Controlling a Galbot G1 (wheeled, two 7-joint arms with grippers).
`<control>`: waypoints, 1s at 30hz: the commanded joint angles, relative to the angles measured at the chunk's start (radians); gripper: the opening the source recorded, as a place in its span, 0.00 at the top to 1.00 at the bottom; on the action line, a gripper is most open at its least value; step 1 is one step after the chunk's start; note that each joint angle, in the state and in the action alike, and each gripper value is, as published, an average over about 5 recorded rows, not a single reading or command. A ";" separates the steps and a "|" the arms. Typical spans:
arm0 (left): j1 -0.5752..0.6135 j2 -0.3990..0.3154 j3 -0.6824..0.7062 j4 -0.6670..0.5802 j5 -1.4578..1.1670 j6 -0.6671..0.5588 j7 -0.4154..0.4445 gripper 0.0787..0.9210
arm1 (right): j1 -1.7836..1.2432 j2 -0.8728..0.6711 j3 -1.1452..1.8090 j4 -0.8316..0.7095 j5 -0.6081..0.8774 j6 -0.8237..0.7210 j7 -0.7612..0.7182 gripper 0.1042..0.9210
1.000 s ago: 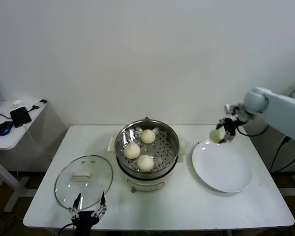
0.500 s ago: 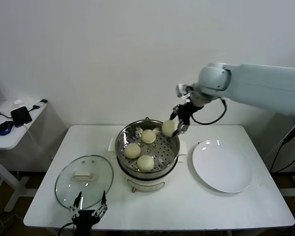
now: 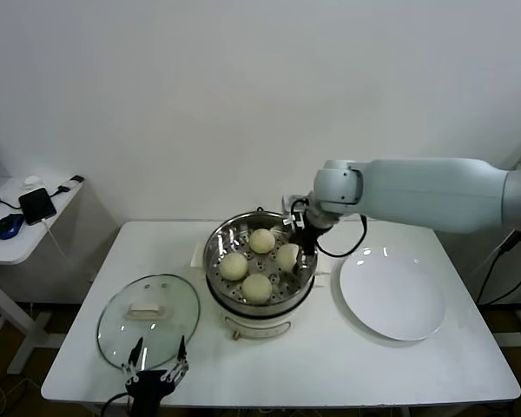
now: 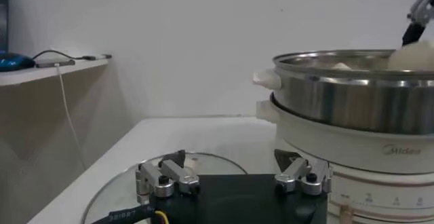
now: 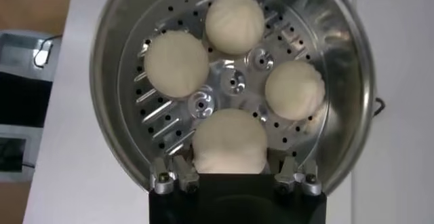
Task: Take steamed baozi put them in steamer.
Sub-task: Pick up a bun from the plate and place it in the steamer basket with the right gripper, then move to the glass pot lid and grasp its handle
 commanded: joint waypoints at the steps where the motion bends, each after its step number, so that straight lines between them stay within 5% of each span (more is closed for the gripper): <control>1: -0.003 -0.002 0.001 0.004 0.001 0.001 -0.001 0.12 | -0.115 0.025 0.041 -0.029 -0.039 -0.045 0.061 0.26; 18: -0.010 0.004 -0.010 0.002 -0.015 0.020 0.004 0.12 | 0.033 -0.087 0.163 -0.108 0.164 0.212 -0.174 0.12; 21: -0.011 0.006 -0.014 -0.005 -0.030 0.030 0.003 0.12 | -0.084 -0.166 0.412 -0.138 0.200 0.210 -0.021 0.12; 26: -0.016 0.013 -0.017 -0.016 -0.057 0.042 0.005 0.12 | -0.401 -0.273 0.899 -0.144 0.038 0.252 0.380 0.12; 30: -0.023 0.022 -0.015 -0.021 -0.080 0.040 0.018 0.12 | -0.657 -0.395 1.167 -0.059 -0.027 0.277 0.559 0.12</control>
